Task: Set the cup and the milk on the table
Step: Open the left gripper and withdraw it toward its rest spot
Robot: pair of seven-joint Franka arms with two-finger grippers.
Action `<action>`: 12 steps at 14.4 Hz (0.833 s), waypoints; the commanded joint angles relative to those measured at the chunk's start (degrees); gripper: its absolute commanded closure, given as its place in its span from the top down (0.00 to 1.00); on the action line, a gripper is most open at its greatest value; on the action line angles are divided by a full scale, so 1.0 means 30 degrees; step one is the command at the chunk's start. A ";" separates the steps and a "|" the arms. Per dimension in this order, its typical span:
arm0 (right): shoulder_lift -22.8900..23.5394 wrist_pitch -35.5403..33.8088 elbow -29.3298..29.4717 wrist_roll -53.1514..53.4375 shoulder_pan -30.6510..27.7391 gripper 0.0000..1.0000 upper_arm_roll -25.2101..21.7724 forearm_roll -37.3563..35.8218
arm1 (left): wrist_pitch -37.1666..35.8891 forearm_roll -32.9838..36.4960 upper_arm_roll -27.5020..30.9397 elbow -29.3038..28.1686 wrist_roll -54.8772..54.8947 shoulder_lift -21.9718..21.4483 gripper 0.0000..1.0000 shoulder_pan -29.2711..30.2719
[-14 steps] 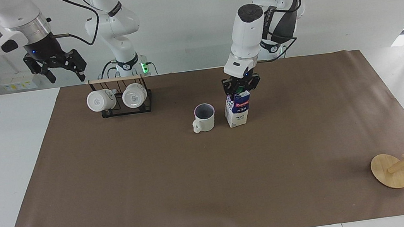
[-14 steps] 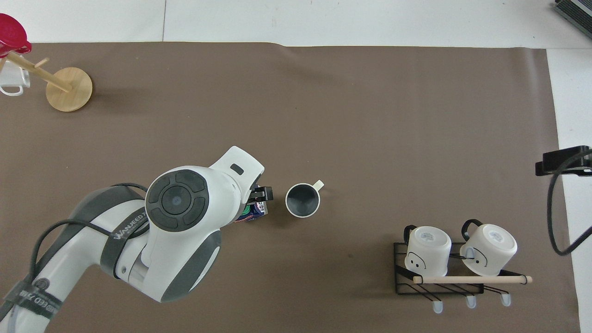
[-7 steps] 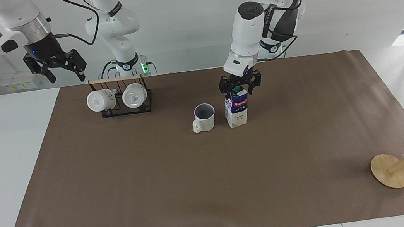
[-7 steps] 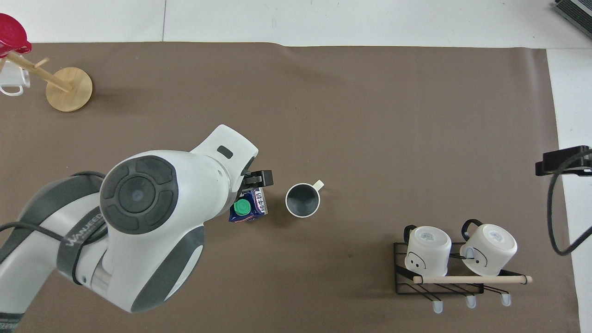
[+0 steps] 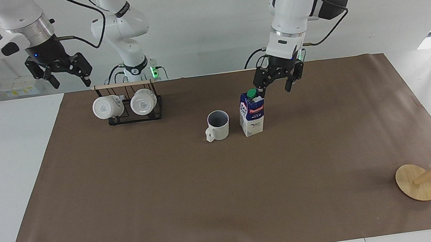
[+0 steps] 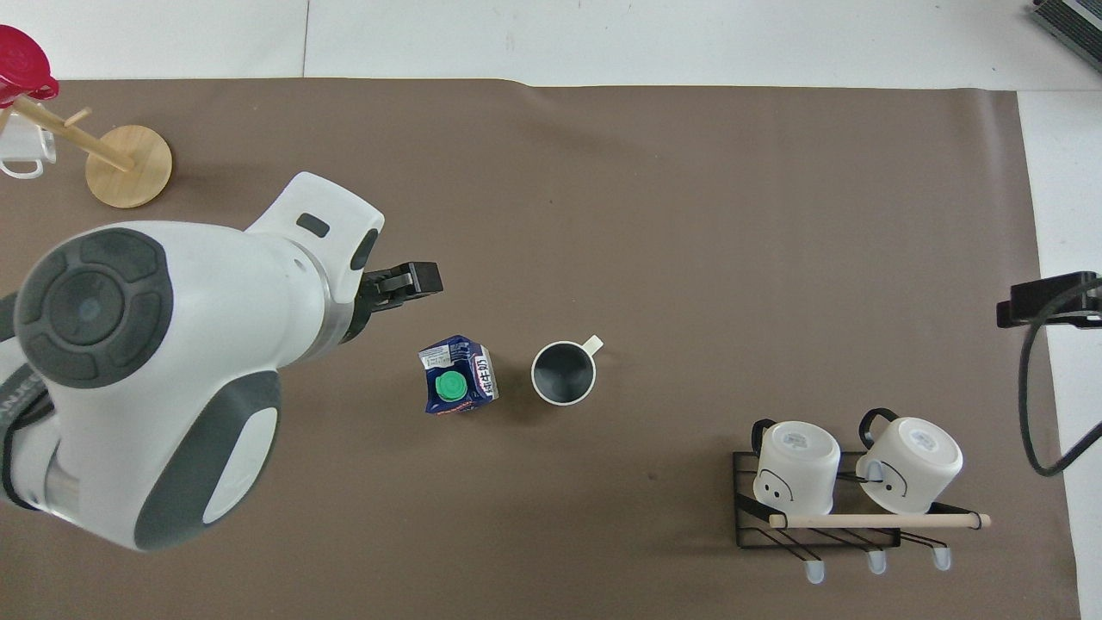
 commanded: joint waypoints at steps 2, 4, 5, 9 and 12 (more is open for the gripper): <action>-0.0117 -0.0202 0.0074 0.0221 -0.0102 1.00 0.0044 0.0362 | -0.2276 -0.0177 -0.0153 0.1403 0.0228 -0.0226 1.00 0.1377; -0.0117 -0.0202 0.0073 0.0221 -0.0102 1.00 0.0044 0.0362 | -0.3800 -0.0177 -0.0124 0.2575 0.0607 -0.0109 1.00 0.2110; -0.0117 -0.0202 0.0074 0.0221 -0.0102 1.00 0.0044 0.0362 | -0.4387 -0.0177 -0.0124 0.2899 0.1132 -0.0108 1.00 0.2491; -0.0117 -0.0202 0.0073 0.0221 -0.0102 1.00 0.0044 0.0362 | -0.6320 -0.0148 -0.0066 0.3660 0.5374 -0.0225 1.00 0.3897; -0.0117 -0.0202 0.0074 0.0221 -0.0102 1.00 0.0044 0.0362 | -0.8052 -0.0090 -0.0066 0.4658 0.7780 -0.0137 1.00 0.4924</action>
